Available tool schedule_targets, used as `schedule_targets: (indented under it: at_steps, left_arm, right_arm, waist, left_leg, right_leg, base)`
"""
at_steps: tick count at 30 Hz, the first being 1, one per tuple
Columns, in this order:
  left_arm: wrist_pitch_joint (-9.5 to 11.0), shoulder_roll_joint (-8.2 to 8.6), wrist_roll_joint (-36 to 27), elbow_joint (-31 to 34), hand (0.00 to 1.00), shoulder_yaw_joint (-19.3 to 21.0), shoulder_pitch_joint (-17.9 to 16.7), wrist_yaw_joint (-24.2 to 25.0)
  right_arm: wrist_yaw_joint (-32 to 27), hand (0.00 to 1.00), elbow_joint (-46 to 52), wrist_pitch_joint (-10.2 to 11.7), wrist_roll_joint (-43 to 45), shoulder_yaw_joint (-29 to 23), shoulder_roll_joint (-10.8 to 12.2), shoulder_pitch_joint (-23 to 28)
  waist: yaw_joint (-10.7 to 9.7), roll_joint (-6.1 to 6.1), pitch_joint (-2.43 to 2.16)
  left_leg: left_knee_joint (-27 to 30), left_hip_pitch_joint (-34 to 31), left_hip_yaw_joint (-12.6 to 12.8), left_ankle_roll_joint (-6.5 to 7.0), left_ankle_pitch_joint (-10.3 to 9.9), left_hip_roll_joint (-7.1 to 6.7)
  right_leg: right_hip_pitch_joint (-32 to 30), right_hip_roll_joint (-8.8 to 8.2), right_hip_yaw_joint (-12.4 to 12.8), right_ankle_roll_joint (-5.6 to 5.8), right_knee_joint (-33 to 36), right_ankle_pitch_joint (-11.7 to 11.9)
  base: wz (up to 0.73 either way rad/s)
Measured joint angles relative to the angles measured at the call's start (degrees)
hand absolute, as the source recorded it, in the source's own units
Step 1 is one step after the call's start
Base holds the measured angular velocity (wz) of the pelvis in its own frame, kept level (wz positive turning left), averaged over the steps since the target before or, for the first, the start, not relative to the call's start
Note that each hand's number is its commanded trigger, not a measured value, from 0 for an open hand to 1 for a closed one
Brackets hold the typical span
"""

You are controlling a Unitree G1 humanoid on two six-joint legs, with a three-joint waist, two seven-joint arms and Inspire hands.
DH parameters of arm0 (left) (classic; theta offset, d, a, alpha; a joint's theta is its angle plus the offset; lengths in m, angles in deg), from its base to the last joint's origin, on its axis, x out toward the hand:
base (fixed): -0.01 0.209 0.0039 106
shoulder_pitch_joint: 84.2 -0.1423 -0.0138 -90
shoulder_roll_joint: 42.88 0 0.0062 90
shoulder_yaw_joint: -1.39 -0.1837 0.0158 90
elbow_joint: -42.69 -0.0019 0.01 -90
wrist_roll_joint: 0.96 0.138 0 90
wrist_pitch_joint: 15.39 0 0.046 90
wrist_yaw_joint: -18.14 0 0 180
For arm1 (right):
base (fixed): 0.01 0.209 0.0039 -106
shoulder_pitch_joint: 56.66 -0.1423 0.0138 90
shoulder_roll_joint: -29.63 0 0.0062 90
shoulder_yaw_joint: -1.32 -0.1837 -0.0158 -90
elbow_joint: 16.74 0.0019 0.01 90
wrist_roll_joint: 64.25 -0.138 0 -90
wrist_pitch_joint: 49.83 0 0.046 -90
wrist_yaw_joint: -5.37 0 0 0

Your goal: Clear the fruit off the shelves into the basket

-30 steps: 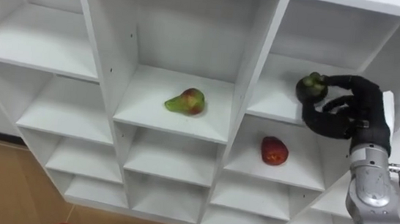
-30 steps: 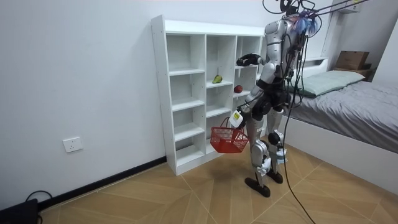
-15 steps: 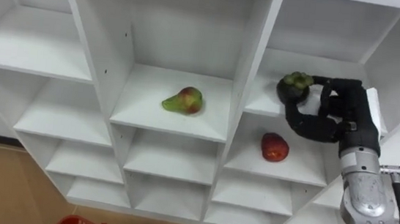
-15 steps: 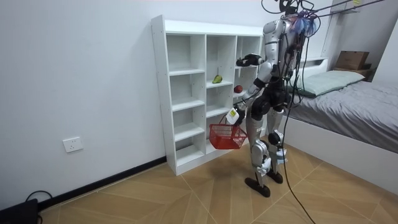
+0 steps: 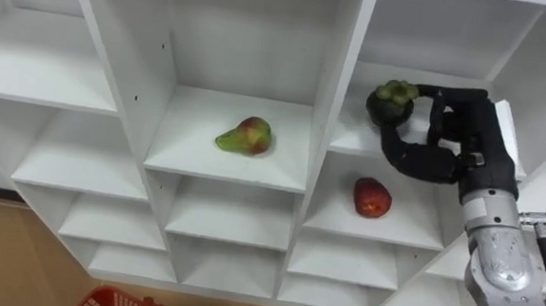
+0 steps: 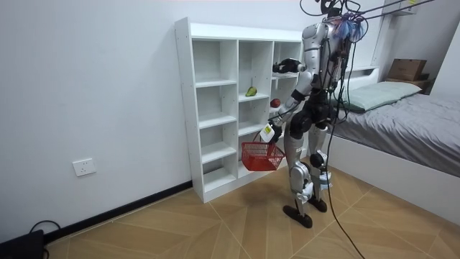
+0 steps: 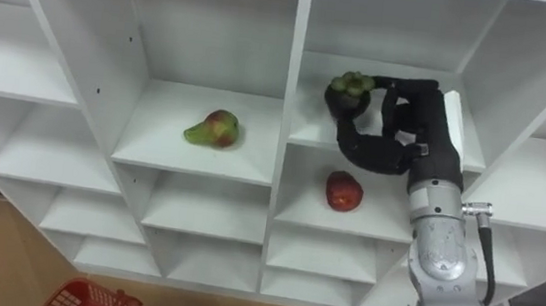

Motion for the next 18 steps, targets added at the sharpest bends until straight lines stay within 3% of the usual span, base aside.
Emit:
schedule_targets:
  at_steps: [3, 10, 18]
  left_arm:
    - [0.0, 0.10, 0.0, 0.0, 1.00, 0.0, 0.0, 0.0]
    - [0.0, 1.58, -0.1, 0.0, 1.00, 0.0, 0.3, -0.2]
    - [1.3, 1.69, -0.5, -0.2, 1.00, 0.0, 1.4, 0.0]
  right_arm:
    - [0.7, 1.00, 2.5, 0.0, 0.0, 0.0, 1.2, 2.3]
    - [2.6, 1.00, 5.3, -0.1, -0.3, 0.1, 1.3, 3.8]
    - [5.1, 1.00, 10.1, 0.0, 0.3, 0.2, 1.3, 6.7]
  waist:
    - [0.0, 0.18, -0.05]
    - [-1.0, 0.99, -0.23]
    - [-1.1, 1.01, -0.16]
  left_leg:
    - [0.0, -0.1, 0.0, 0.00, 0.0, 0.01]
    - [0.0, -0.2, 0.2, 0.00, 0.0, 0.06]
    - [-0.1, 0.1, 1.2, -0.02, 0.0, 0.24]
  right_leg:
    - [-0.1, 0.00, 0.0, 0.00, 0.0, 0.0]
    - [-0.3, 0.03, 0.3, -0.03, 0.2, 0.0]
    - [-0.3, 0.22, 0.7, -0.16, 0.1, 0.1]
  base:
    - [0.00]
    - [-0.01]
    - [-0.05]
